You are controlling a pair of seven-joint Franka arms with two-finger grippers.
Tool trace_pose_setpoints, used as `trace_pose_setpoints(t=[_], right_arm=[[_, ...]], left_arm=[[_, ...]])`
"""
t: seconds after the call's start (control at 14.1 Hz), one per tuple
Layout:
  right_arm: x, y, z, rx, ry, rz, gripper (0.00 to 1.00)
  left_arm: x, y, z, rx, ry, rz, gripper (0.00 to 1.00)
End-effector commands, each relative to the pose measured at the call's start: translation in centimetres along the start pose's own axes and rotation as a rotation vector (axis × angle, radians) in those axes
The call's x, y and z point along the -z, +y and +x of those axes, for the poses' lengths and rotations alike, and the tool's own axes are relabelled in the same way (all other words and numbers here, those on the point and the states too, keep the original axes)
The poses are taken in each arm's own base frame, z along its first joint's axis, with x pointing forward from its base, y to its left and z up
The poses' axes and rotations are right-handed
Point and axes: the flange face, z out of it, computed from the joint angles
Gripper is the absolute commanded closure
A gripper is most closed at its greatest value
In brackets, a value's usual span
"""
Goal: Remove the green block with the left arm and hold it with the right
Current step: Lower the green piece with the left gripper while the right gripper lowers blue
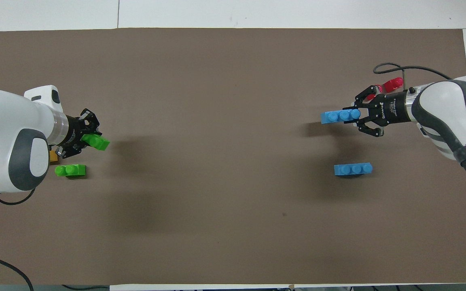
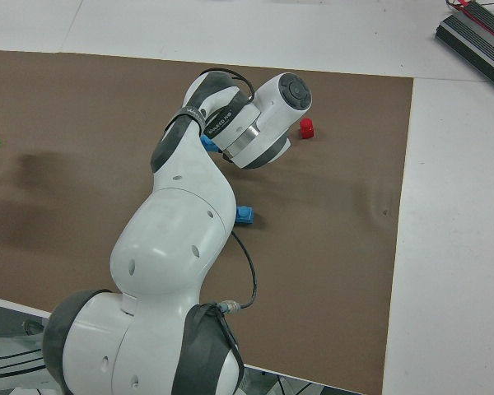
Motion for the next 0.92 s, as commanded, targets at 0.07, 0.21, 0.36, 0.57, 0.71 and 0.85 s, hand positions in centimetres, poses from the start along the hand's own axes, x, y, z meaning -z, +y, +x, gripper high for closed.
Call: trace_pose_setpoints(t=[0.07, 0.21, 0.36, 0.57, 0.71, 0.85], right_arm=[[0.0, 1.2, 2.3, -0.026, 0.002, -0.019, 1.0], [0.1, 1.9, 3.4, -0.029, 0.002, -0.019, 1.0], [-0.3, 2.4, 3.7, -0.035, 0.007, -0.022, 1.0], [-0.8, 3.1, 3.8, -0.028, 0.009, -0.03, 1.0], [-1.2, 3.8, 4.1, -0.03, 0.023, -0.025, 1.0], [-1.6, 4.3, 4.4, -0.022, 0.038, -0.021, 1.0]], left_arm=[[-2.5, -1.5, 1.9, 0.027, 0.022, -0.029, 1.0], [-3.2, -1.5, 2.0, 0.029, 0.016, -0.02, 1.0], [-3.7, -1.7, 2.0, 0.03, 0.013, -0.015, 1.0], [-4.4, -2.4, 3.1, 0.028, 0.019, -0.02, 1.0], [-5.3, -2.4, 3.2, 0.029, 0.017, -0.015, 1.0], [-5.6, -2.4, 3.3, 0.03, 0.02, -0.019, 1.0]])
